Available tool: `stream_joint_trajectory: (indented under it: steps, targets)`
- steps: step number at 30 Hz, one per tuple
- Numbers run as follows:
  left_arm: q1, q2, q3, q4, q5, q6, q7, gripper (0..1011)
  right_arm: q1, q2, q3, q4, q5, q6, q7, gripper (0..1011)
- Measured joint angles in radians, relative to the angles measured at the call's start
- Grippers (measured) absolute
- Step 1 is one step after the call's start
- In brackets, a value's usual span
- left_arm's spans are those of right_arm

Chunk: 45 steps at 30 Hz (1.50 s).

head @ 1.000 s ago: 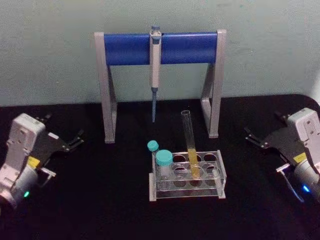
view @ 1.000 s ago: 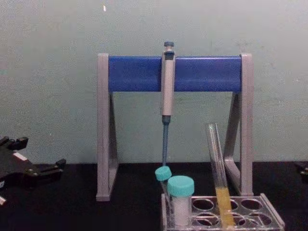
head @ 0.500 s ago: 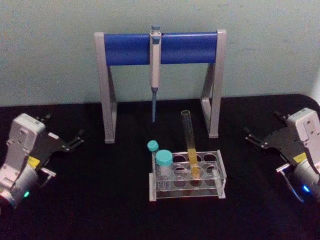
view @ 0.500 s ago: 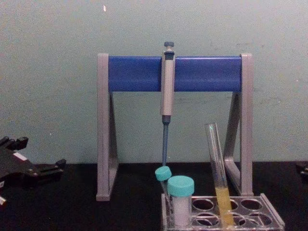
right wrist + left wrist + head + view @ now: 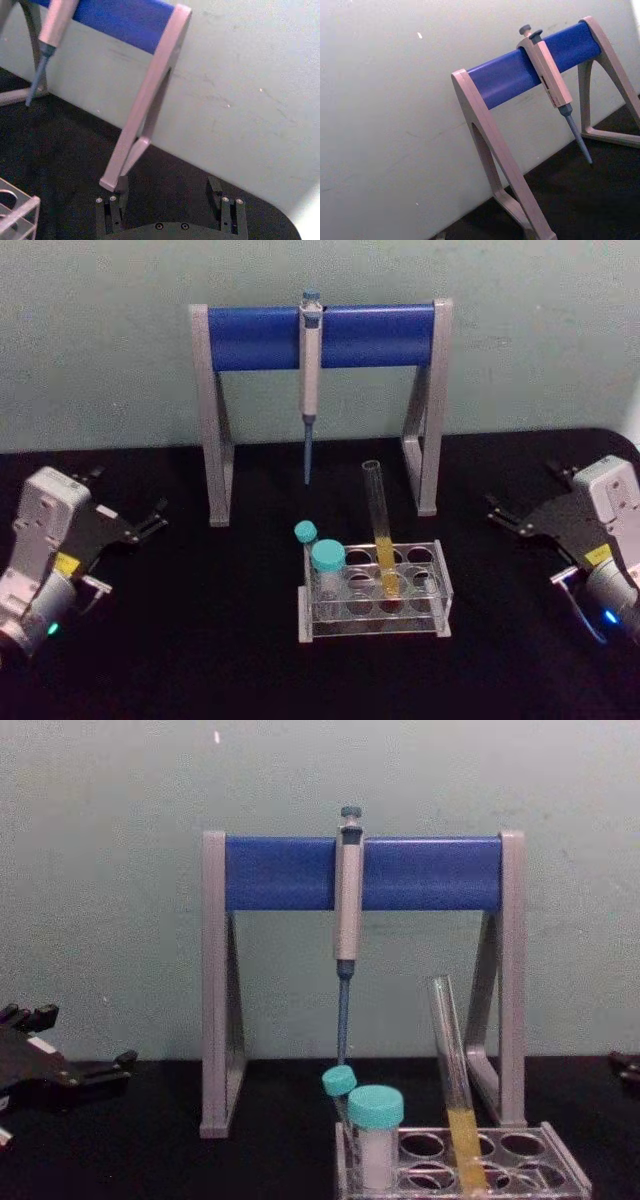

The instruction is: Pick up the test tube from the test tube rack, shake it, then place it back into the test tube rack.

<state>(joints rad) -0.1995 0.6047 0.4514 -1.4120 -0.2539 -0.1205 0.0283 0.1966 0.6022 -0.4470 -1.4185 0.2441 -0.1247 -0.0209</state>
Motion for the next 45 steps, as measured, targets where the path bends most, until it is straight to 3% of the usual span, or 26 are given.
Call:
stream_joint_trajectory:
  steps: [6,10,14,21,29,35,45]
  targets:
    - [0.0,0.0,0.0,0.0,0.0,0.0,0.0,1001,-0.014,0.0,0.02,-0.029,-0.001,-0.02,0.026,1000]
    - [0.0,0.0,0.0,0.0,0.0,0.0,0.0,1001,-0.027,0.002,0.04,-0.053,0.023,-0.048,0.057,1000]
    - [0.0,0.0,0.0,0.0,0.0,0.0,0.0,1001,-0.038,0.003,0.06,-0.082,0.071,-0.087,0.121,1000]
    - [0.0,0.0,0.0,0.0,0.0,0.0,0.0,1001,-0.044,-0.004,0.059,-0.117,0.146,-0.109,0.247,1000]
    - [0.0,0.0,0.0,0.0,0.0,0.0,0.0,1001,-0.029,-0.033,0.029,-0.123,0.201,-0.091,0.369,1000]
    - [0.0,0.0,0.0,0.0,0.0,0.0,0.0,1001,0.019,-0.081,-0.004,-0.077,0.227,-0.048,0.453,1000]
    - [0.0,0.0,0.0,0.0,0.0,0.0,0.0,1001,0.088,-0.137,-0.023,-0.009,0.227,0.039,0.496,1000]
